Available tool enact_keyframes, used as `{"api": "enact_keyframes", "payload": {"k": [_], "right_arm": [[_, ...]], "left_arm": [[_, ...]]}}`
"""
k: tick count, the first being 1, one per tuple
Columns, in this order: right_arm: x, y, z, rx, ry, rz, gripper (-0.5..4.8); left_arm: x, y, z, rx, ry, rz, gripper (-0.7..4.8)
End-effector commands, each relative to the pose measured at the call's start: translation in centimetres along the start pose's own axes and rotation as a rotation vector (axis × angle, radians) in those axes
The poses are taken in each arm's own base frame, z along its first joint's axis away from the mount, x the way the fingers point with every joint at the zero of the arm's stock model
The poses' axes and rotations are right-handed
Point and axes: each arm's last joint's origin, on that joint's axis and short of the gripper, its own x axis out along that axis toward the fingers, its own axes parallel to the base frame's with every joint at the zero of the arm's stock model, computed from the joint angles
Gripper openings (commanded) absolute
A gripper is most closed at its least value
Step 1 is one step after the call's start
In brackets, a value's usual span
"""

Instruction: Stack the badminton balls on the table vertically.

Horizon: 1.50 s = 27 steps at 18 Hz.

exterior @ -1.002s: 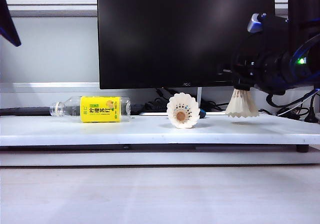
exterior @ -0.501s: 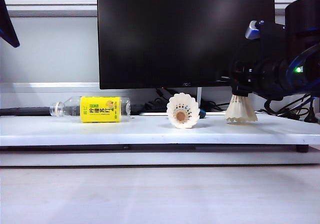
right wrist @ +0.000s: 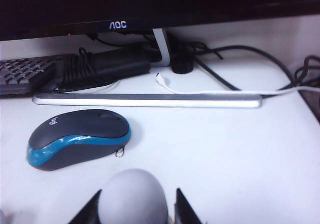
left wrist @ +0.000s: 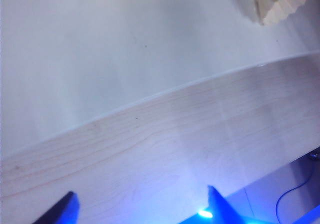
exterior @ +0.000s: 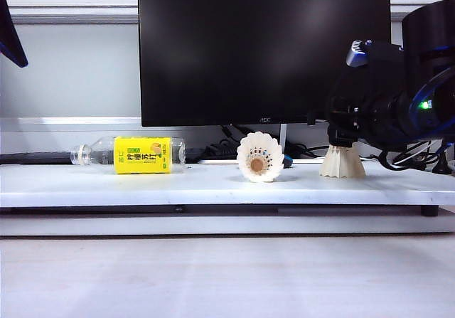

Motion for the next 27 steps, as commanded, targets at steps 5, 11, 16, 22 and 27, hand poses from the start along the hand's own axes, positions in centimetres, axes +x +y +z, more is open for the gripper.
{"api": "enact_keyframes", "payload": {"k": [5,11,16,22,27], "right_arm": [[-0.7,0.6,3.3,-0.017,-0.122,0.031,2.79],[-2.7,2.3,10.3,-0.014,0.173,0.123,2.79],[-1.9,3.8,18.7,0.066,0.373,0.225,2.79],[0.3,4.5,20.5,0.151,0.613,0.310,2.79],[5.1,5.6,19.5,0.218,0.800,0.358,2.79]], "left_arm": [[-0.1,-0.1,0.2,0.016,-0.021,0.001,3.44],[-0.1,-0.1,0.6,0.031,-0.057,-0.003,3.41],[-0.4,-1.0,2.1,0.149,-0.197,-0.304,3.41],[-0.5,-1.2,2.6,0.212,-0.245,-0.358,3.41],[-0.5,-1.3,2.7,0.291,-0.268,-0.361,3.41]]}}
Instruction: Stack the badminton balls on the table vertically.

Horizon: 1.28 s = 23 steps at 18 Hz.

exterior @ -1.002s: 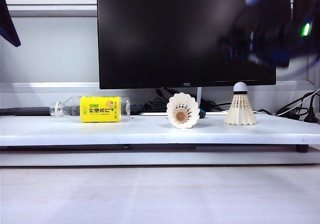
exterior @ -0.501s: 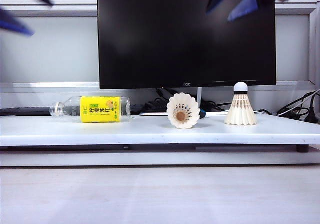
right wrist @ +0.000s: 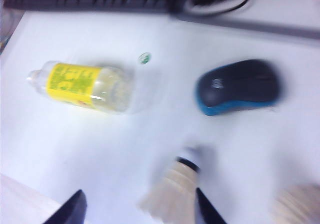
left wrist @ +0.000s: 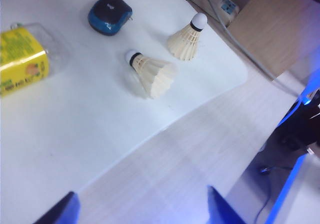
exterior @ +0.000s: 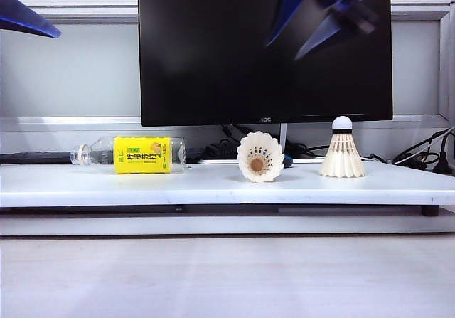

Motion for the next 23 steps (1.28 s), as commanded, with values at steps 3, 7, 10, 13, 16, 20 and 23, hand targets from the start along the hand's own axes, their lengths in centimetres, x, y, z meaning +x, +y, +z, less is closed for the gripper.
{"api": "enact_keyframes", "payload": {"k": [3,7,10,13,16,20,23], "right_arm": [[3.7,-0.5,2.6,0.135,0.210,0.062,2.79],[6.2,-1.4,4.3,0.204,0.364,0.021,2.79],[7.2,-1.8,4.6,0.242,0.430,-0.005,2.79],[8.4,-2.6,4.1,0.279,0.507,-0.033,2.79],[9.7,-3.5,3.4,0.315,0.568,-0.057,2.79],[10.8,-3.9,3.1,0.334,0.568,-0.064,2.79],[11.2,-4.0,3.2,0.357,0.557,-0.064,2.78]], "left_arm": [[0.0,-0.2,0.4,0.076,-0.033,-0.051,3.41],[0.0,-0.2,0.4,0.061,-0.030,-0.051,3.41],[0.1,-0.1,0.4,0.063,-0.025,-0.047,3.41],[0.6,0.5,0.3,0.083,-0.012,-0.049,3.41],[1.7,1.5,0.1,0.047,0.026,-0.057,3.41],[3.4,1.7,-0.2,0.034,0.077,-0.095,3.41],[4.6,0.7,-0.1,0.073,0.093,-0.140,3.41]]}}
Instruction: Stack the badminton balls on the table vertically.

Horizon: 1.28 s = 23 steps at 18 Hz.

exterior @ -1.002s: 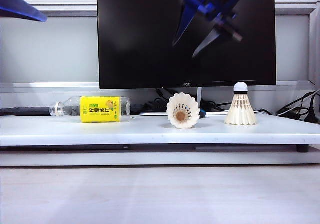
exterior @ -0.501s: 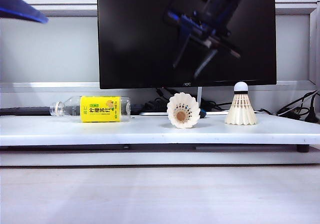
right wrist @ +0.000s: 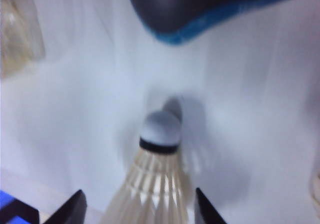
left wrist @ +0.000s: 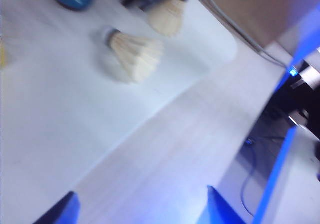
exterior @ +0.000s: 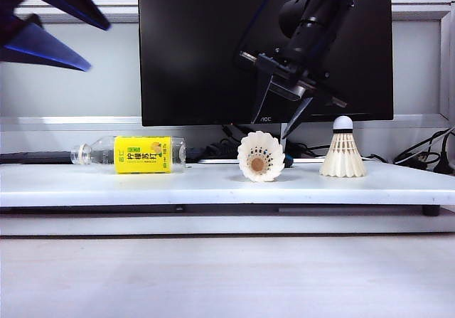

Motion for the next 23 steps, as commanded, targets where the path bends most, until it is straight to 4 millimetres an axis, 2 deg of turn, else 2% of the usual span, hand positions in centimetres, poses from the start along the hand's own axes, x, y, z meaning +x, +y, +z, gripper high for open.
{"api": "enact_keyframes", "payload": {"k": [1,6,12,17,20,23], "right_arm": [[0.2,0.1,0.3,0.014,-0.011,0.016,2.79],[1.9,-0.5,0.9,0.040,0.004,0.008,2.79],[2.4,-0.4,1.5,0.032,-0.033,0.024,2.74],[3.0,0.6,1.3,0.004,-0.042,0.036,2.74],[3.8,1.1,0.9,-0.017,-0.023,-0.006,2.74],[4.2,1.2,0.5,-0.052,-0.031,-0.129,2.74]], "left_arm": [[0.9,-1.0,0.5,0.066,-0.008,-0.045,3.41],[2.3,-2.5,0.7,0.134,0.009,-0.022,3.41],[2.3,-2.4,0.7,0.124,0.013,-0.006,3.41],[2.3,-2.4,0.7,0.124,0.013,-0.006,3.41],[2.3,-2.4,0.7,0.123,0.013,-0.006,3.41],[2.3,-2.4,0.6,0.107,0.020,-0.006,3.41]]}}
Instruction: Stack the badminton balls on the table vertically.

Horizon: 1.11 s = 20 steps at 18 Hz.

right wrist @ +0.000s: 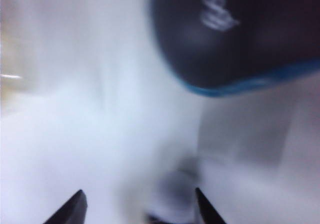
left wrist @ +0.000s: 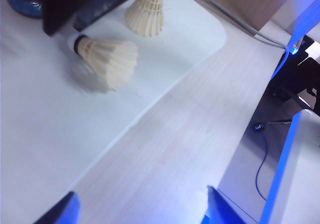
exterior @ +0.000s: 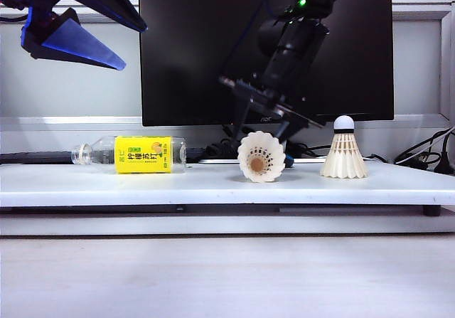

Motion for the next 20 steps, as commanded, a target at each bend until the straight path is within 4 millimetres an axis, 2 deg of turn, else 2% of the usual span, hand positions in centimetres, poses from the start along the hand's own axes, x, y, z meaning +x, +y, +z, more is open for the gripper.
{"api": "enact_keyframes", "payload": {"k": [1,13,20], "right_arm": [[-0.1,0.2,-0.4,-0.048,-0.010,-0.115,2.74],[0.2,0.6,-0.7,-0.059,0.005,-0.135,2.70],[1.6,0.4,-0.9,-0.058,0.048,-0.170,2.69]], "left_arm": [[-0.1,-0.1,0.1,-0.005,-0.002,-0.003,3.41],[-0.1,-0.1,-0.2,-0.023,0.020,-0.006,3.41],[-0.1,-0.1,-0.2,-0.025,0.023,-0.007,3.41]]}}
